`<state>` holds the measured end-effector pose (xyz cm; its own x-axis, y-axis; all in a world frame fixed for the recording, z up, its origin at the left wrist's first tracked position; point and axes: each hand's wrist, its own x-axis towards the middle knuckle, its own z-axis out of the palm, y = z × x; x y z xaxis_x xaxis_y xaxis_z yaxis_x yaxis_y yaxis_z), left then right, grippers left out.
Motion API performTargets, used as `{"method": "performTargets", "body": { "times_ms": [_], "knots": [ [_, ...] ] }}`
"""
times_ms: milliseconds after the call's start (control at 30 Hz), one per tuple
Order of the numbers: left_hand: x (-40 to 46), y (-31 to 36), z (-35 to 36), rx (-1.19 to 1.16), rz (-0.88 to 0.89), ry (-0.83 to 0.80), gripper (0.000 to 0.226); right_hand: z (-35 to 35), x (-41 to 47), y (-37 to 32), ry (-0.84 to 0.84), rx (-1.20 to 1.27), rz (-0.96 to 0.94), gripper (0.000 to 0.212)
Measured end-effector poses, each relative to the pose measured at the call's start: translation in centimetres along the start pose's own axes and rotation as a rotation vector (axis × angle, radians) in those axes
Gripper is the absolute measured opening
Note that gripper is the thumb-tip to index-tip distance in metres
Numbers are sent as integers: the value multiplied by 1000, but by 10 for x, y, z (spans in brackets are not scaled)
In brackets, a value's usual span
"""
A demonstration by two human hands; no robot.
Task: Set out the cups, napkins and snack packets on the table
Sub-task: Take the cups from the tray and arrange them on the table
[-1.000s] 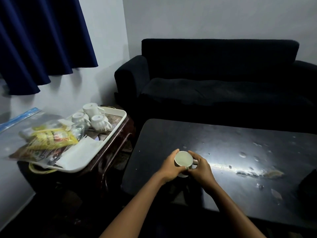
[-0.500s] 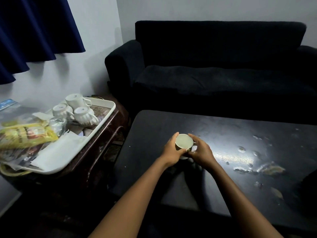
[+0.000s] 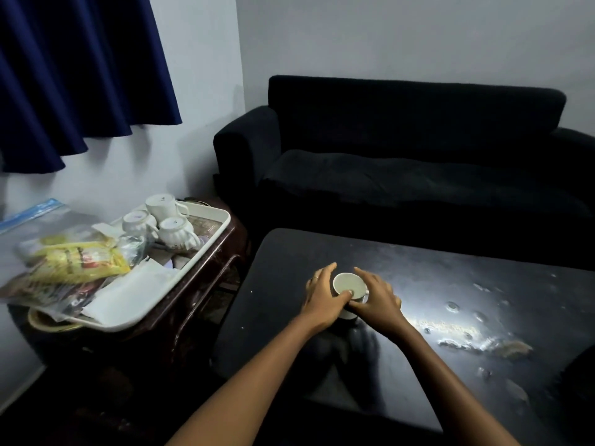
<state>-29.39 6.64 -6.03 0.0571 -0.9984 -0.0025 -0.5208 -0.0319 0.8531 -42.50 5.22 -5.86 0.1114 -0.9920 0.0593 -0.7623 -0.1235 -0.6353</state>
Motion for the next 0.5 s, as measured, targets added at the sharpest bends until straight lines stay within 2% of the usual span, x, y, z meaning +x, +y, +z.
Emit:
{"method": "performTargets", "body": {
  "times_ms": [200,500],
  "knots": [
    [-17,-7,-39,-23,77,72,49,6,-8,-38,159,71,-118,43],
    [-23,-38,-136,91,91,232,46,51,0,-134,76,198,-317,33]
  ]
}}
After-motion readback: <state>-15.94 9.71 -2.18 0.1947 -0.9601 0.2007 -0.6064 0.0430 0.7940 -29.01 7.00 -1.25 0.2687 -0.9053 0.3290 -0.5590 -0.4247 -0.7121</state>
